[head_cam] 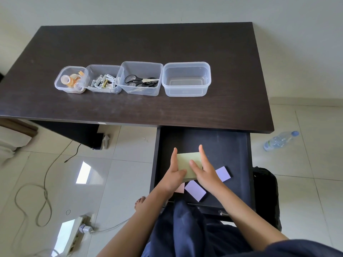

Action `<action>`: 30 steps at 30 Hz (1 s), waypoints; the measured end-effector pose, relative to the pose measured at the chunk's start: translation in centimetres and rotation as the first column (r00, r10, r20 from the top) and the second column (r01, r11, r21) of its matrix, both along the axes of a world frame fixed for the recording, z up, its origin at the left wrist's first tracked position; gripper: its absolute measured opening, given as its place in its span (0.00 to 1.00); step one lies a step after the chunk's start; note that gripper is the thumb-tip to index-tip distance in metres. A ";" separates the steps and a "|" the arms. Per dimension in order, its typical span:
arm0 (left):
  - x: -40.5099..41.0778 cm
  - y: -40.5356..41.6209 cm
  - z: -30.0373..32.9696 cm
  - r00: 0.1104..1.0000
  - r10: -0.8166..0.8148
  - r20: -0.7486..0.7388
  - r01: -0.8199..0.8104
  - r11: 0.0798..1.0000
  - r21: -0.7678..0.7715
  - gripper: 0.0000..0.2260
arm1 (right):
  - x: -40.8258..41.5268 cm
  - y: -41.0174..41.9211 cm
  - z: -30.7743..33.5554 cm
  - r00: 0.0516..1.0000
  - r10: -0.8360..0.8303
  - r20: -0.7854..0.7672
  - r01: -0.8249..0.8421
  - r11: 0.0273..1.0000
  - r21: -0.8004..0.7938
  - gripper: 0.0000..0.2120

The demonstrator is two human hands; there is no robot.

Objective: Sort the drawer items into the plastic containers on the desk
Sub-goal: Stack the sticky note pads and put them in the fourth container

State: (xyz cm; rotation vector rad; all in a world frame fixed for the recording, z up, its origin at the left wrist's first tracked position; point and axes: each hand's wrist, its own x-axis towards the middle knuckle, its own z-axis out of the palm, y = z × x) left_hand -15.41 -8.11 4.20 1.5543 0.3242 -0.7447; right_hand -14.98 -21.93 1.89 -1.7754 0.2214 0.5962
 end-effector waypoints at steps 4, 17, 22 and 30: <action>0.5 0.5 0.4 0.998 -0.056 -0.005 0.056 0.998 0.042 0.36 | 0.6 -0.7 0.0 0.994 0.107 -0.008 -0.108 0.993 -0.038 0.34; 1.5 0.9 0.6 0.996 -0.083 -0.024 0.083 0.996 0.025 0.36 | 0.6 -0.7 0.0 0.995 0.098 0.003 -0.098 0.995 0.037 0.35; 1.2 0.8 0.6 0.987 -0.155 -0.040 0.157 0.986 0.053 0.38 | 0.4 -0.6 -0.4 0.994 0.110 0.005 -0.110 0.994 0.026 0.35; 0.2 1.4 -0.2 0.991 -0.071 0.109 0.072 0.997 -0.004 0.33 | 0.5 -0.1 -1.3 0.999 0.033 -0.021 -0.031 0.996 0.084 0.32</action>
